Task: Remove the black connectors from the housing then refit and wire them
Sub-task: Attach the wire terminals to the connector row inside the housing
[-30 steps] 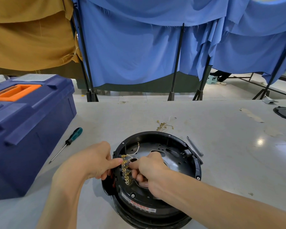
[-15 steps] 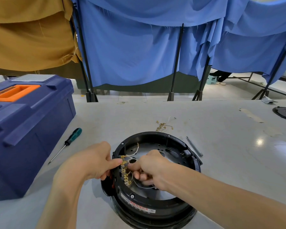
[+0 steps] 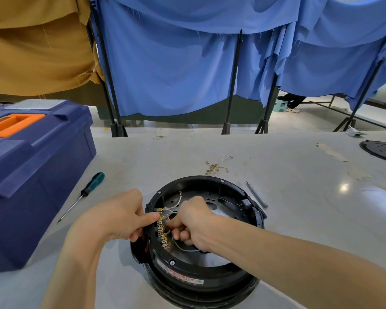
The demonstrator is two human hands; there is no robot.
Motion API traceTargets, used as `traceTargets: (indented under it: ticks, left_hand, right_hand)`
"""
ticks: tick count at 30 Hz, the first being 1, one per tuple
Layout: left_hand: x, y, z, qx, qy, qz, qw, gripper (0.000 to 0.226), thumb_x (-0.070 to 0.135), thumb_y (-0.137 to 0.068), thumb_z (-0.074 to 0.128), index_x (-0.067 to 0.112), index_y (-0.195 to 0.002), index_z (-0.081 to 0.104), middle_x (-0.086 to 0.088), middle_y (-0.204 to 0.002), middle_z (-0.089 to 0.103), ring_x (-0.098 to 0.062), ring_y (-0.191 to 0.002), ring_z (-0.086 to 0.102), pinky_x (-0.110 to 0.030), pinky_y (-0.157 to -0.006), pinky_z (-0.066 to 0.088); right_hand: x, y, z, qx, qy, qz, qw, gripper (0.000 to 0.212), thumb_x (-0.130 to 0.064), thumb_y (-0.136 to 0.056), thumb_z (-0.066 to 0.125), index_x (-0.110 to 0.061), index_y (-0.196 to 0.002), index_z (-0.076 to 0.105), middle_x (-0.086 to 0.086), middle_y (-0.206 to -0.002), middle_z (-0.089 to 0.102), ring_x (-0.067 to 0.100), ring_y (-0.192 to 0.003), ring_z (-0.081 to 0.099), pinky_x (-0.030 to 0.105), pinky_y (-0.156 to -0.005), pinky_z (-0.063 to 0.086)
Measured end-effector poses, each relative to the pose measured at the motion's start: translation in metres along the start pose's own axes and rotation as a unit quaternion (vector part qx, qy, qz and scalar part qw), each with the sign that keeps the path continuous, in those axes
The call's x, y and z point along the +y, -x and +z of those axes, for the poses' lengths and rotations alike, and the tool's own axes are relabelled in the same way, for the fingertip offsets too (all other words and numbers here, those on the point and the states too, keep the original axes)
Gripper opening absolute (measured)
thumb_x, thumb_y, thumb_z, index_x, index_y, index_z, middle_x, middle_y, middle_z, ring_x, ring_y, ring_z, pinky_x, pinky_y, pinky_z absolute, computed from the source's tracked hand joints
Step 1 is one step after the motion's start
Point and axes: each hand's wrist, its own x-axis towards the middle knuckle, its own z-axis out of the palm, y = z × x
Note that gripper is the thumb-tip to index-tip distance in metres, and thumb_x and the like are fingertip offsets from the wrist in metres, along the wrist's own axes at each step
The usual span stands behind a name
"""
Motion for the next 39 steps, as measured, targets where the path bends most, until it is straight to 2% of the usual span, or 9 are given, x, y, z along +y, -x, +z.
traceTargets:
  ticks: [5, 10, 15, 21, 28, 34, 39]
  left_hand:
    - [-0.001, 0.000, 0.001, 0.006, 0.001, 0.006, 1.000, 0.056, 0.051, -0.094, 0.050, 0.014, -0.054, 0.062, 0.005, -0.043, 0.059, -0.001, -0.036, 0.045, -0.015, -0.051, 0.039]
    - [-0.003, 0.000, -0.002, -0.002, 0.010, 0.002, 1.000, 0.059, 0.053, -0.093, 0.051, 0.009, -0.058, 0.069, -0.002, -0.054, 0.065, -0.011, -0.048, 0.051, -0.020, -0.059, 0.046]
    - [0.003, 0.001, -0.002, 0.003, -0.022, 0.003, 1.000, 0.062, 0.051, -0.094, 0.050, 0.015, -0.044, 0.058, 0.005, -0.039, 0.054, -0.004, -0.040, 0.048, -0.015, -0.051, 0.041]
    - [-0.001, 0.002, -0.002, 0.002, 0.005, 0.005, 1.000, 0.058, 0.053, -0.092, 0.051, 0.013, -0.053, 0.065, 0.000, -0.049, 0.062, -0.007, -0.043, 0.048, -0.019, -0.057, 0.044]
    - [-0.003, 0.002, -0.002, -0.006, 0.019, 0.007, 1.000, 0.058, 0.052, -0.092, 0.052, 0.013, -0.052, 0.067, 0.001, -0.044, 0.057, -0.006, -0.035, 0.042, -0.014, -0.045, 0.037]
    - [-0.004, 0.001, -0.003, -0.016, 0.043, 0.003, 0.999, 0.058, 0.053, -0.091, 0.054, 0.011, -0.052, 0.067, 0.000, -0.045, 0.059, -0.012, -0.041, 0.044, -0.020, -0.050, 0.041]
    - [-0.003, 0.000, -0.002, -0.018, 0.041, -0.001, 0.999, 0.058, 0.052, -0.092, 0.053, 0.010, -0.056, 0.068, 0.001, -0.046, 0.062, -0.008, -0.037, 0.044, -0.017, -0.047, 0.040]
  right_hand:
    - [-0.002, 0.001, 0.002, -0.003, -0.007, 0.006, 1.000, 0.024, -0.001, -0.097, 0.045, 0.001, -0.076, 0.055, 0.004, -0.028, 0.044, 0.010, -0.019, 0.029, 0.009, -0.031, 0.021]
    - [-0.004, -0.001, 0.001, -0.007, 0.028, 0.003, 1.000, 0.023, 0.001, -0.094, 0.044, 0.002, -0.076, 0.058, 0.006, -0.031, 0.046, 0.011, -0.020, 0.030, 0.009, -0.033, 0.023]
    - [-0.009, -0.001, -0.006, -0.033, 0.078, 0.005, 0.996, 0.023, 0.001, -0.087, 0.053, -0.001, -0.065, 0.059, 0.007, -0.035, 0.047, 0.012, -0.023, 0.028, 0.010, -0.034, 0.024]
    - [-0.013, 0.000, -0.003, -0.033, 0.104, 0.012, 0.994, 0.025, 0.001, -0.091, 0.050, -0.001, -0.067, 0.058, 0.007, -0.034, 0.045, 0.011, -0.022, 0.026, 0.012, -0.033, 0.023]
    - [-0.013, -0.002, 0.003, -0.034, 0.086, 0.024, 0.995, 0.036, -0.005, -0.099, 0.035, -0.001, -0.066, 0.047, 0.005, -0.025, 0.043, 0.013, -0.015, 0.028, 0.004, -0.031, 0.021]
    - [-0.014, -0.002, 0.003, -0.040, 0.089, 0.020, 0.995, 0.033, 0.001, -0.094, 0.034, -0.005, -0.065, 0.046, 0.005, -0.025, 0.041, 0.012, -0.016, 0.025, 0.006, -0.032, 0.018]
    - [-0.014, -0.004, 0.005, -0.056, 0.108, 0.027, 0.992, 0.034, -0.001, -0.095, 0.036, -0.005, -0.063, 0.047, 0.007, -0.027, 0.042, 0.013, -0.020, 0.022, 0.012, -0.034, 0.020]
